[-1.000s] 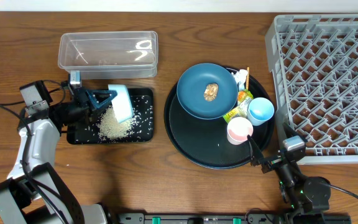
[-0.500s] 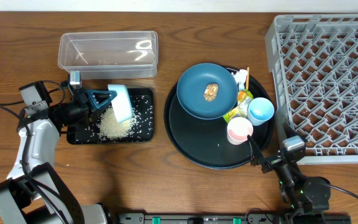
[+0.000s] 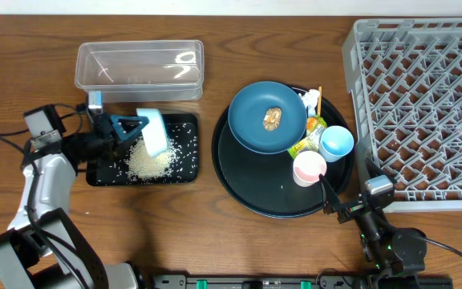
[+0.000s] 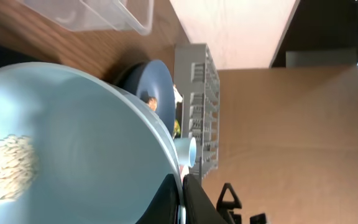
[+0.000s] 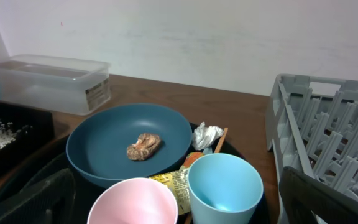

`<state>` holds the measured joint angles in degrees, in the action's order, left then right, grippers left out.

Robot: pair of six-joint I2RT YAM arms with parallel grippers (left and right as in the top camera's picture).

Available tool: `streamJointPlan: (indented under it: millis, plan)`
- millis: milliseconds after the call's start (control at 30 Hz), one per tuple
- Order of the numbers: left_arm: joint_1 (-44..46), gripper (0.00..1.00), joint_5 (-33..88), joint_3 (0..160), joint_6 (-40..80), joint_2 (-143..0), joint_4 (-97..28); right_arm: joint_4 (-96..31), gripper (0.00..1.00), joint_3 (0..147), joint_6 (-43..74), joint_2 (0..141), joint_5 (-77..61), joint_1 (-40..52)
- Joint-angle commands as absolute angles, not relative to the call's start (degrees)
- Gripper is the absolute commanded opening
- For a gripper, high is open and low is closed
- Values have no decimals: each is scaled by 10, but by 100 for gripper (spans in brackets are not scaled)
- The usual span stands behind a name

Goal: Sort waste into correct bins and load items into the dishwasher rack
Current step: 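Tilt the bowl with the left gripper to pour rice onto the black tray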

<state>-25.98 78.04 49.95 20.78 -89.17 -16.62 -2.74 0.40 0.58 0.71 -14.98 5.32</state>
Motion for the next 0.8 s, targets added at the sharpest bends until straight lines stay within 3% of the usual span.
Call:
streamJointPlan:
  millis: [0, 67, 300, 433, 767]
  plan:
    - [-272, 6, 854, 500, 211, -899, -166, -30, 99, 3, -1, 6, -148, 46]
    - [-266, 6, 902, 500, 211, -899, -171, -30, 99, 3, -1, 6, -148, 46]
    - [-272, 6, 822, 500, 250, -899, -128, -30, 99, 3, -1, 6, -148, 46]
    - [-267, 6, 901, 499, 238, -899, -181, -30, 99, 3, -1, 6, -148, 46]
    - [-285, 6, 863, 499, 252, -900, -125, -30, 99, 3, -1, 6, -148, 46]
